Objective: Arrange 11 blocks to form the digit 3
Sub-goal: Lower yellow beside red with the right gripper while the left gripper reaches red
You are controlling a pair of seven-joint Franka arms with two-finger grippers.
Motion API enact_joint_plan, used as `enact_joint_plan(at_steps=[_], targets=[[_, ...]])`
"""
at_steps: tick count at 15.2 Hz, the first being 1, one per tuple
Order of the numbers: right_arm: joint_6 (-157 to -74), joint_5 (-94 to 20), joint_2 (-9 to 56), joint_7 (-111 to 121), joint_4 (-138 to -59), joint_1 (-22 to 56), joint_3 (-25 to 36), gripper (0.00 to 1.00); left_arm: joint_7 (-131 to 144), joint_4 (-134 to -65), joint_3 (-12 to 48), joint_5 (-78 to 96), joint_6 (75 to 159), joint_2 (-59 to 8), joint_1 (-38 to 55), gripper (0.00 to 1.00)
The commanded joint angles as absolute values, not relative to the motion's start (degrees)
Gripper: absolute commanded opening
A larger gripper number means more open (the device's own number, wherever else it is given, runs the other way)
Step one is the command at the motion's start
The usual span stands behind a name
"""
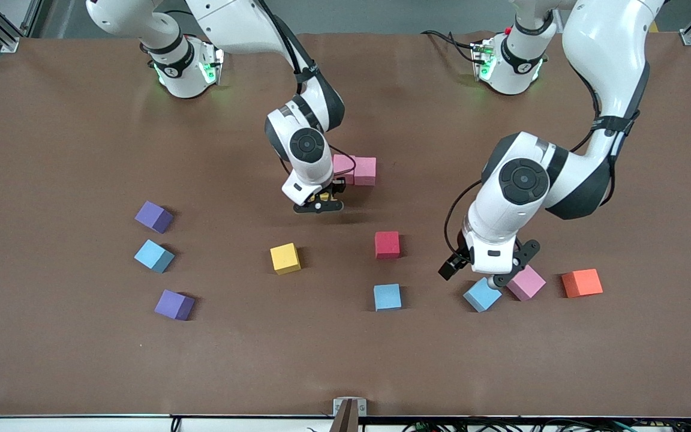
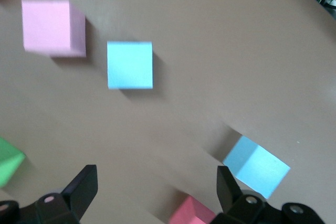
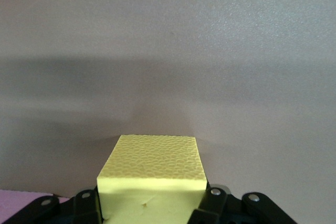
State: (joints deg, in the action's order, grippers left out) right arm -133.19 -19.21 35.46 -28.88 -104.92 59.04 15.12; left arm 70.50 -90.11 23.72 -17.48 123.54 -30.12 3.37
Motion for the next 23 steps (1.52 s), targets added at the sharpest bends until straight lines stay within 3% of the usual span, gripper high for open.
enact_joint_plan(at_steps=[1, 7, 8, 10, 15, 18, 23], targets=[[-133.86, -20.13, 34.54, -29.79, -107.75, 60.12, 15.03, 0.20, 60.08, -88.51, 23.91, -20.21, 121.73, -30.50, 1.07, 1.00], [-133.95, -20.13, 34.63, -29.79, -107.75, 60.03, 15.12, 0.22, 44.75, -86.75, 23.73, -25.84, 121.73, -33.39, 0.88, 1.00], [-133.95, -20.13, 34.63, -29.79, -107.67, 60.03, 15.12, 0.34, 43.34, -86.75, 24.08, -25.58, 121.73, -33.49, 0.88, 1.00], [-134.29, -20.21, 34.54, -29.79, -107.67, 60.03, 15.12, 0.98, 39.74, -86.75, 24.26, -25.31, 121.73, -33.66, 1.23, 1.00], [-134.56, -20.21, 34.10, -29.71, -106.26, 59.77, 15.56, 1.00, 31.03, -84.46, 24.26, -25.31, 122.34, -38.58, 1.67, 1.00], [-134.12, -20.22, 31.48, -29.44, -106.08, 59.41, 15.73, 1.00, 35.05, -84.38, 24.26, -22.87, 122.08, -38.15, 5.69, 1.00], [-126.84, -20.13, 24.71, -29.18, -106.35, 59.50, 18.19, 1.00, 42.97, -84.90, 24.61, -19.42, 120.68, -37.71, 7.73, 1.00]])
